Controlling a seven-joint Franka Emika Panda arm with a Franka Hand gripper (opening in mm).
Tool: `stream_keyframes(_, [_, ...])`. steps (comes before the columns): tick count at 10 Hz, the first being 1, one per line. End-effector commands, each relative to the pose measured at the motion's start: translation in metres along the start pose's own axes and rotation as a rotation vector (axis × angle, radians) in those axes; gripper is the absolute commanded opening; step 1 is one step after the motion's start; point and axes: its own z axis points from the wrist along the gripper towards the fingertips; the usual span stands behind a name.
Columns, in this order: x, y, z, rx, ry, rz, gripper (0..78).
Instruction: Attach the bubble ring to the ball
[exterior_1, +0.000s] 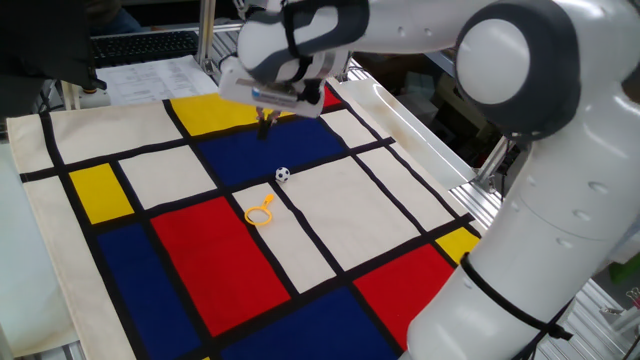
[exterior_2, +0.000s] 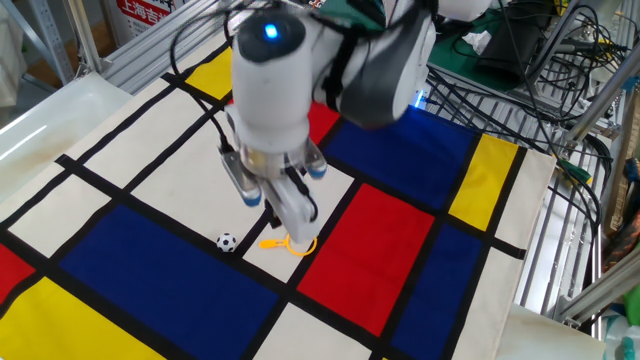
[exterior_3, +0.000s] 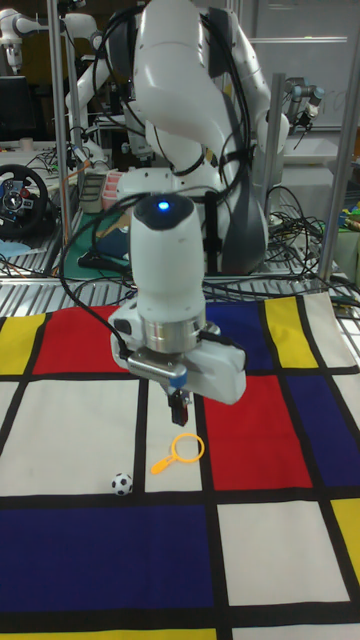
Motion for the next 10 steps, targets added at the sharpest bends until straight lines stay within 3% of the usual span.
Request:
stream_keyframes(1, [0.012, 0.009, 0.034, 0.009, -0.007, 0.068, 0.0])
stream_keyframes(6, [0.020, 0.003, 0.068, 0.013, -0.006, 0.099, 0.0])
stream_keyframes(10, [0.020, -0.013, 0.081, 0.015, -0.006, 0.099, 0.0])
